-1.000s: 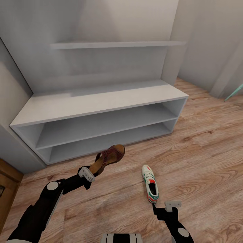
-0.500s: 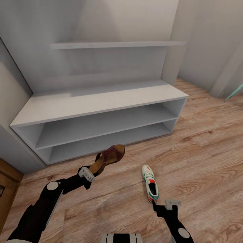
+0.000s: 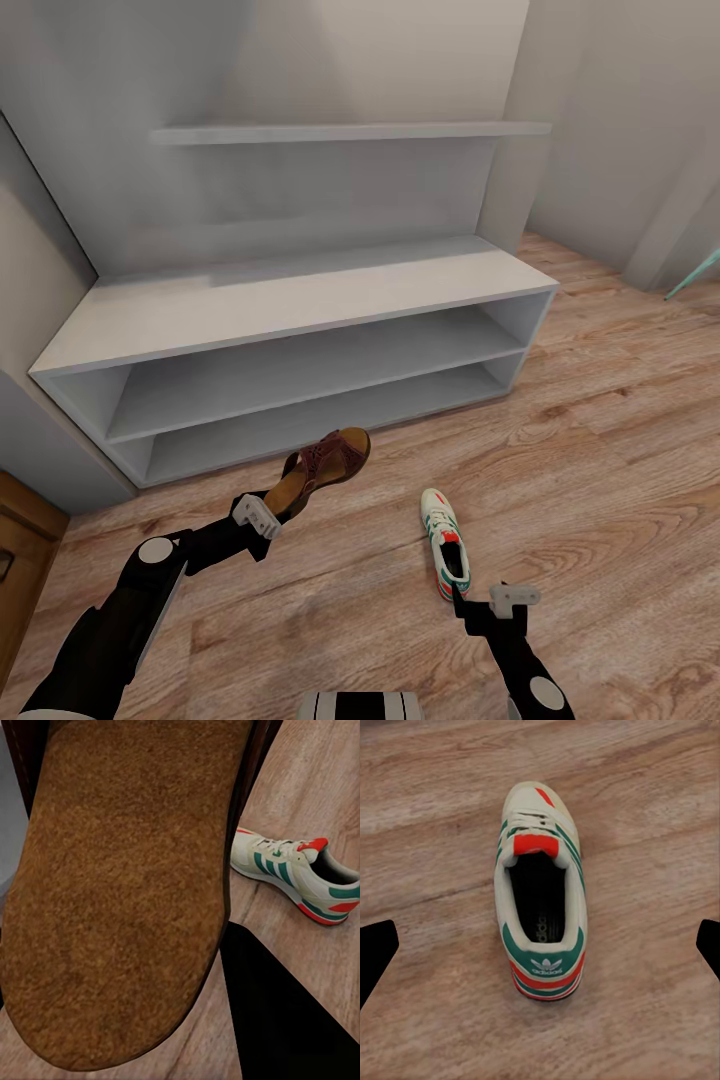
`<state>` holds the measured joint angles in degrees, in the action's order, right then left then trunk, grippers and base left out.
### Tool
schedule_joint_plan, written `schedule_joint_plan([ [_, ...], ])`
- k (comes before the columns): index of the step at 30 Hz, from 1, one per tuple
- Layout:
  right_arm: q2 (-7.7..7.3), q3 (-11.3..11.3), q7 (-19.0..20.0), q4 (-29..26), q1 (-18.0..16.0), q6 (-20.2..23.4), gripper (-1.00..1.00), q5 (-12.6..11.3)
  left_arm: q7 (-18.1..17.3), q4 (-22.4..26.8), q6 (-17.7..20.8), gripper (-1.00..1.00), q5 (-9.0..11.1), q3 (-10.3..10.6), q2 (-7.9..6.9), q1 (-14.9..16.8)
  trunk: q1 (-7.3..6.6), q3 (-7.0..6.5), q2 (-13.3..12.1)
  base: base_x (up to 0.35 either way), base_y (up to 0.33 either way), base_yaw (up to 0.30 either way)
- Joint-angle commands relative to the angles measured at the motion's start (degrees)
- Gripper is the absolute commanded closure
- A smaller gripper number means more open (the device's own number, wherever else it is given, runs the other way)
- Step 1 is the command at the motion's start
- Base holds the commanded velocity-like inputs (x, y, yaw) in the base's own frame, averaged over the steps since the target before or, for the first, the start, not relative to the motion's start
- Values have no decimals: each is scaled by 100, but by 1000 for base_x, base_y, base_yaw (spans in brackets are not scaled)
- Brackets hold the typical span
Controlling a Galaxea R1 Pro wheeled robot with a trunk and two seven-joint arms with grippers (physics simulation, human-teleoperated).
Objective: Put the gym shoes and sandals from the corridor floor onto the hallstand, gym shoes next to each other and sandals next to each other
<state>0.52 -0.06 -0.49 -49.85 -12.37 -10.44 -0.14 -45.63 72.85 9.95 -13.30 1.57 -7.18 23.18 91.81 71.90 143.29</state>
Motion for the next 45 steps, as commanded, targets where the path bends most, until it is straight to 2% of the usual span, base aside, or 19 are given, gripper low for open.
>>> schedule_joint_plan([
  [1, 1, -1, -7, 2, -2, -17, -100, -2, -25, 10, 33, 100, -23, 3, -2, 2, -1, 4, 2, 0, 0, 0],
  [3, 1, -2, -6, 2, -2, -18, -100, -3, -25, 10, 33, 100, -23, 6, -2, 2, -1, 4, 2, 0, 0, 0],
  [7, 1, -10, -8, 2, -2, -19, -100, -3, -25, 10, 33, 100, -23, 10, -2, 2, 9, 100, 7, 0, 0, 9],
  [28, 1, 12, -5, 1, -2, -19, -100, 5, -37, 38, -49, 100, -15, 45, 37, 8, 63, 752, 35, 0, 0, 67],
  [29, 1, 13, -4, 1, -2, -19, -100, 5, -51, 40, -82, 100, -15, 65, 45, 9, 66, 784, 36, 0, 0, 69],
  [31, 1, 14, -4, 2, -2, -19, -100, 9, -247, 43, -252, 100, -18, 190, 125, 10, 71, 846, 39, 0, 0, 69],
  [34, 1, 15, -6, 2, -2, -19, -100, 11, -546, 41, -347, 100, -22, 253, 187, 11, 79, 940, 43, 0, 0, 69],
  [45, 1, 15, -6, 2, -2, -19, -100, 14, -613, 206, -371, 100, -23, 267, 199, 18, 107, 1284, 58, 0, 0, 69],
])
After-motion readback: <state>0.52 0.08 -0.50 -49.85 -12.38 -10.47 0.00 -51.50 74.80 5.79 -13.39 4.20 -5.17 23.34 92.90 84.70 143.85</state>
